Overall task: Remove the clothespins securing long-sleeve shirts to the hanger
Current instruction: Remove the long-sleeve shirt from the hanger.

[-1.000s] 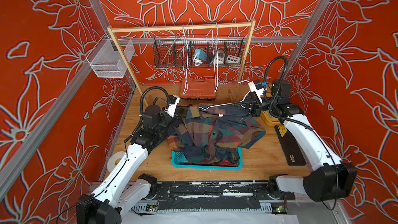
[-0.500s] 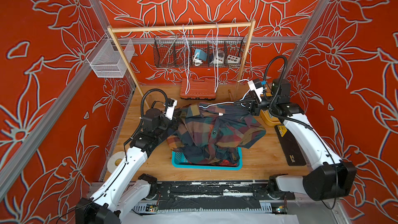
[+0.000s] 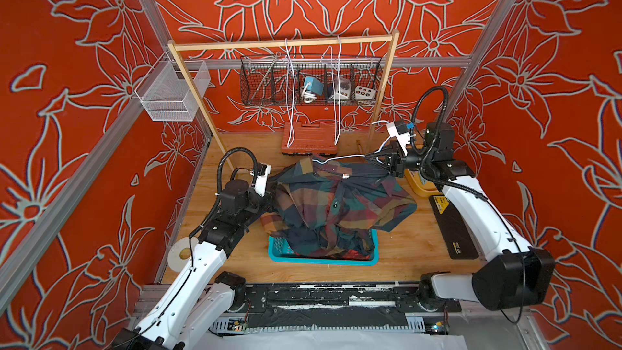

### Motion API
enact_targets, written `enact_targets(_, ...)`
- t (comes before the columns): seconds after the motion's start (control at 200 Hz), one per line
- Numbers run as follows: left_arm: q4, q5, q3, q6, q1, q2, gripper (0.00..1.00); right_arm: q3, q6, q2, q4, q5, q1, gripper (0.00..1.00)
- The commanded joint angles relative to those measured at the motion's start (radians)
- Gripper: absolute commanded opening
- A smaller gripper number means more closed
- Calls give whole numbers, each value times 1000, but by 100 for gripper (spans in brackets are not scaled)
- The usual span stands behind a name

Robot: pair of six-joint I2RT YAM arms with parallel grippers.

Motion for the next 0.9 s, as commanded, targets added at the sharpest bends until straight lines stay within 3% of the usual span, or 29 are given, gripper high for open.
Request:
enact_targets(0.0, -51, -31, -20, -22, 12, -30, 0, 19, 53, -7, 67, 37, -21, 0)
enact_targets(0.18, -56, -15, -18, -26, 11, -79, 0, -45, 140, -42, 150, 66, -19, 0)
enact_targets(0.445, -106, 107, 12, -36, 9, -191, 0, -173, 184, -166, 176, 189, 18, 0)
enact_targets(0.58, -143, 131, 52, -27, 10, -240, 52, -236, 186, -249, 151, 290, 49, 0)
enact_targets(0.611, -151, 139, 62, -28, 9, -252, 58, -246, 177, -267, 129, 323, 56, 0)
enact_targets(0.681, -164, 162, 88, -33, 10, -276, 67, -264, 158, -299, 82, 414, 63, 0)
enact_targets(0.896, -208, 160, 182, -32, 9, -222, 80, -310, 110, -363, 12, 638, 154, 0)
